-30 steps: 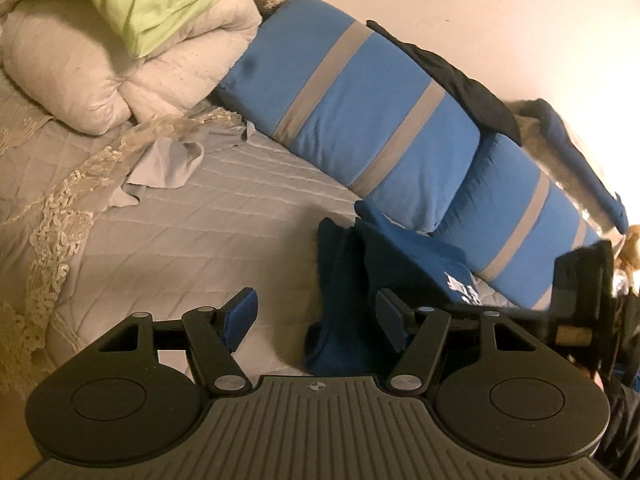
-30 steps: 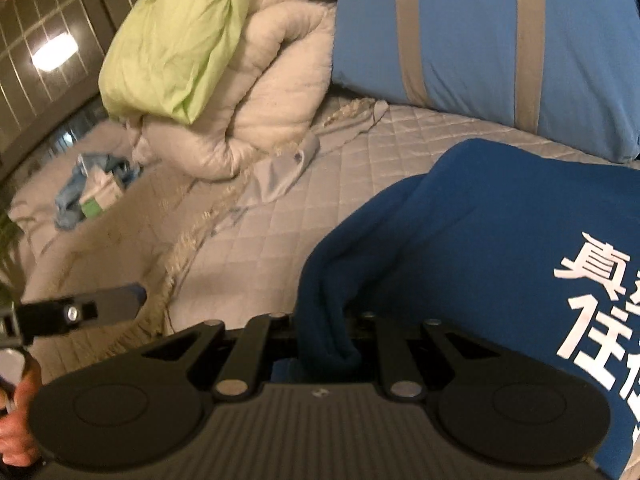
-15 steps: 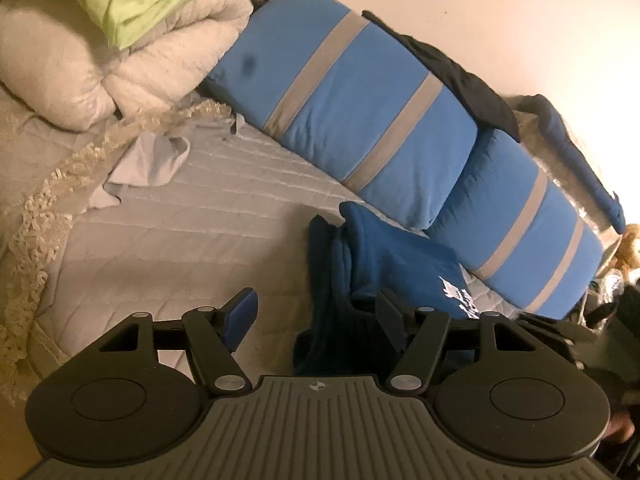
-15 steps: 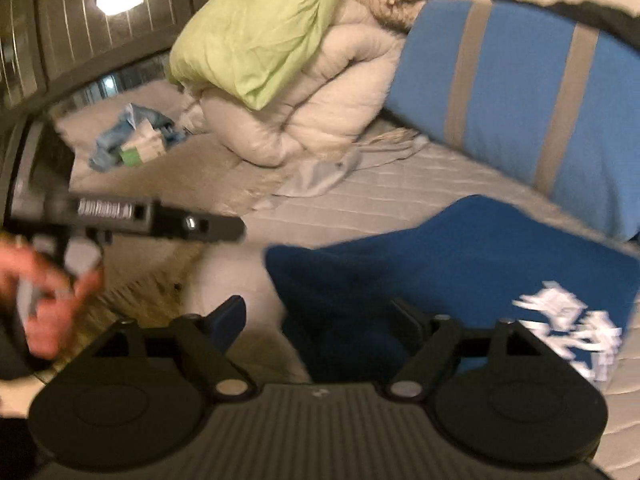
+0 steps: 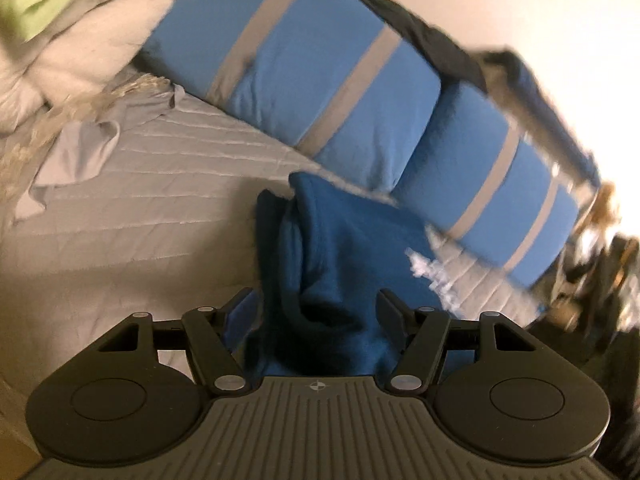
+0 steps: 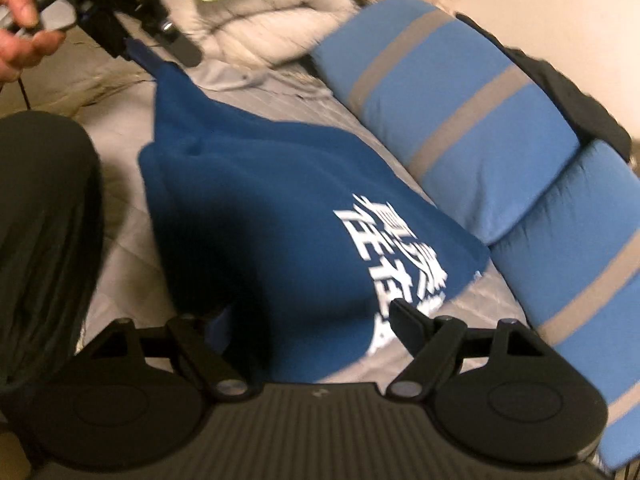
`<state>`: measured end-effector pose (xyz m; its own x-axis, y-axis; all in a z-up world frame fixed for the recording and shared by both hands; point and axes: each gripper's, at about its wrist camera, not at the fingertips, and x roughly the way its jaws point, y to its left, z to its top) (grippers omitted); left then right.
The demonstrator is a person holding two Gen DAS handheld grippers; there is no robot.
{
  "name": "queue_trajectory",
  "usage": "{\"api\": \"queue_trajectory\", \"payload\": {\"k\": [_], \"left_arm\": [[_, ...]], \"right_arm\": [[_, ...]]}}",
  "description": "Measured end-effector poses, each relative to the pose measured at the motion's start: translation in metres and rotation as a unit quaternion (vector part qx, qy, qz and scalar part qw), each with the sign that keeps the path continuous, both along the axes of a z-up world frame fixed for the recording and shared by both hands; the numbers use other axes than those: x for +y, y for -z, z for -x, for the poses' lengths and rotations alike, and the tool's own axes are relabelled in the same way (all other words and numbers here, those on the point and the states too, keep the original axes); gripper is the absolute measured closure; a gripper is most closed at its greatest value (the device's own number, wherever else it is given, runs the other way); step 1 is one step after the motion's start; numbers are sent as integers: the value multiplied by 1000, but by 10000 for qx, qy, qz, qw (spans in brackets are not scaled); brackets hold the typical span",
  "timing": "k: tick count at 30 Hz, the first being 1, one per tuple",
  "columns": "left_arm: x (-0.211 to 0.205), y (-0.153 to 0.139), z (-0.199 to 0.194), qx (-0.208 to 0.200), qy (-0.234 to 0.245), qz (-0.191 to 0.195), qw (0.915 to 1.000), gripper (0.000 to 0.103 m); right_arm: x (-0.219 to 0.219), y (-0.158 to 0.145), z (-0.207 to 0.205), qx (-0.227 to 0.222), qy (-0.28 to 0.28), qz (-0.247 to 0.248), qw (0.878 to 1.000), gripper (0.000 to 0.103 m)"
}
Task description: Fold clothes
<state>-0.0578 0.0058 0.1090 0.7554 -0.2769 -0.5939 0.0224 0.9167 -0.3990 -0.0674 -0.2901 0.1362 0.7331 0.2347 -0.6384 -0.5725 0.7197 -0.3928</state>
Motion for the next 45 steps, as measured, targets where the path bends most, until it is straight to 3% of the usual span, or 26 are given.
{"api": "queue_trajectory", "payload": {"k": [6,8,12,20,23,25,29,31,38,42,45], "left_arm": [[-12,24,-13,414,359,-835,9950,38],[-11,30,-15,515,434,-837,9942,38],[-9,33,-16,517,504,-714,9948,36],[1,43,-24,757,575,-547,9940,23],[5,41,-26,825,597,-477,9937,23],[12,35,-28,791,644,-254,9945,23],[31,28,-41,711,758,717,9920,23],[32,26,-51,748,836,876,9898,23],[5,36,-92,1290,1007,60,9865,23],[4,51,-104,1522,1104,153,9820,23],[14,63,-108,1663,1094,413,9791,15]], "right_arm": [[-18,-5,-5,191,342,-44,9992,16],[-22,-4,-7,287,457,-82,9985,16],[-27,-3,-13,462,692,-173,9964,16],[-34,0,-17,731,1046,-318,9913,15],[-36,-1,-15,778,1010,-417,9910,15],[-39,-3,-14,842,1021,-529,9898,12],[-56,-15,-9,1078,1015,-1084,9830,6],[-66,-22,-6,1082,1081,-1380,9785,3],[-94,-31,-8,1178,1439,-2064,9606,3],[-98,-31,-10,1222,1498,-2203,9561,3],[-100,-30,-12,1229,1502,-2261,9546,3]]}}
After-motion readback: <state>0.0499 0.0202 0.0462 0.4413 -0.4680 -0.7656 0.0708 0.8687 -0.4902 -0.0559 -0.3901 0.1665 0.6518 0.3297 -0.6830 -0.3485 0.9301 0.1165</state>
